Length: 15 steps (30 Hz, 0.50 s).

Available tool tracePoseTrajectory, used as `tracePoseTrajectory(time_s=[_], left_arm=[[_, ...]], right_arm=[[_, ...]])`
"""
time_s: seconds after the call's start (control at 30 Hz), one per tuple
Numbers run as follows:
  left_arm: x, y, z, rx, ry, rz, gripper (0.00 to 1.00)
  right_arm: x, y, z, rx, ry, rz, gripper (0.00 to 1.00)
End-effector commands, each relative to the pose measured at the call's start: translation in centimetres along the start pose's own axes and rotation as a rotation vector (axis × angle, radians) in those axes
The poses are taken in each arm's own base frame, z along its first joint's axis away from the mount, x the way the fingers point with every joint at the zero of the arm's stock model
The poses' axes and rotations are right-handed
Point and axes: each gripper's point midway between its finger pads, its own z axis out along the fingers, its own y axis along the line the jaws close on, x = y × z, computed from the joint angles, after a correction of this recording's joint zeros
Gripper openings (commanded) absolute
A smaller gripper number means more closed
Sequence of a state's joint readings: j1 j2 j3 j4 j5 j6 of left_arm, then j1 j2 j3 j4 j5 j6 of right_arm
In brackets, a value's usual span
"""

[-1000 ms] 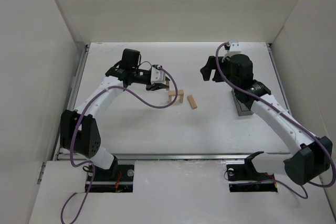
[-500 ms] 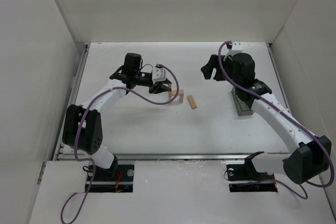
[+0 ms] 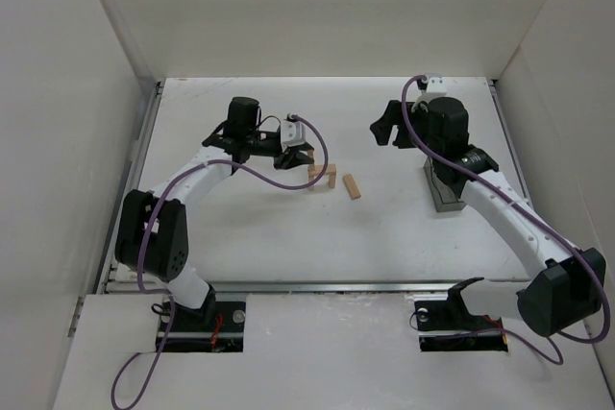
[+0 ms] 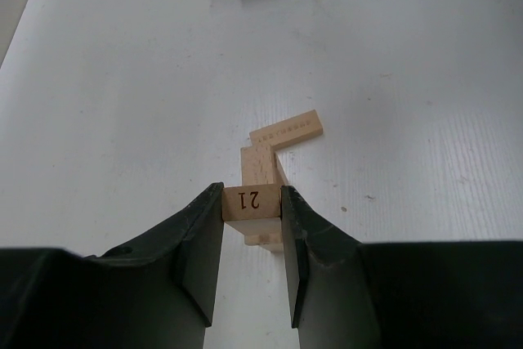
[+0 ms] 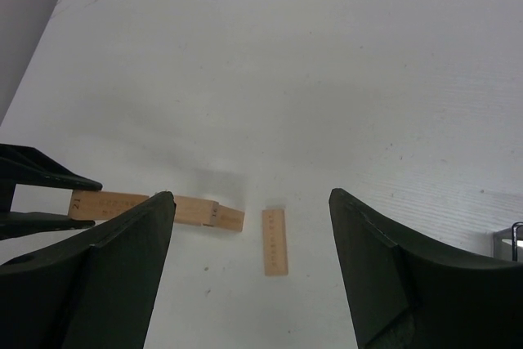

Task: Build the wood block tower

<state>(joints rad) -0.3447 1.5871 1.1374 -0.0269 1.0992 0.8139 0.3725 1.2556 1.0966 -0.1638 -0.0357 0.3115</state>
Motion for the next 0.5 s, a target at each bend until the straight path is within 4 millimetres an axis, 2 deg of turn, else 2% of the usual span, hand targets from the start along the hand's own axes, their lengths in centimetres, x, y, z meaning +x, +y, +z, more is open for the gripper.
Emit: tracePoseTrajectory(time_s=[0.0,0.27,0.47], left_arm=[[-0.3,0.4,-0.2,-0.008,-0.019,0.037,0.0],[1.1,0.7,-0.1,-0.027,0.023,0.005,0.0],[1.1,0.7,-0.1,-0.027,0.023,0.005,0.0]], right_arm=[[-1.5,0.2,0.0,-0.025,-0.054,0.01,0.82],[-1.5,0.3,0.0,-0.025,-0.054,0.019,0.82],[-1.5,0.3,0.0,-0.025,-0.054,0.019,0.82]])
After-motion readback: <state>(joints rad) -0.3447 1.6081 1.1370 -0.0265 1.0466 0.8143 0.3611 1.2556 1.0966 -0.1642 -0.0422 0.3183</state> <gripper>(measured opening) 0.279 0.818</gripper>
